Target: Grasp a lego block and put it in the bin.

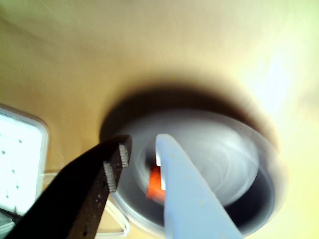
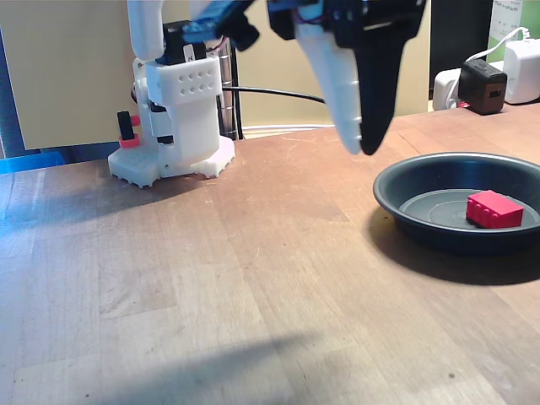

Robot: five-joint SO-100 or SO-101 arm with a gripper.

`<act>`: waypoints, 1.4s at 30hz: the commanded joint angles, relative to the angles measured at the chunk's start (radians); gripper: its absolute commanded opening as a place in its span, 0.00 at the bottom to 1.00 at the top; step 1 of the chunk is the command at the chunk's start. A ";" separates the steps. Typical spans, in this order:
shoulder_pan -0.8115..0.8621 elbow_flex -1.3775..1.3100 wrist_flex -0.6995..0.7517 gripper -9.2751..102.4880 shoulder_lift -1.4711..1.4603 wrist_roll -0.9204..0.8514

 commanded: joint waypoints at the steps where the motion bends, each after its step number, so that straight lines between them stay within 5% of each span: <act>1: 0.117 0.032 0.003 0.08 0.083 -0.117; 8: 0.241 0.276 -0.114 0.08 0.236 -0.213; 21: 0.310 0.983 -0.615 0.08 0.643 -0.216; 42: 0.347 1.456 -0.887 0.08 0.865 -0.216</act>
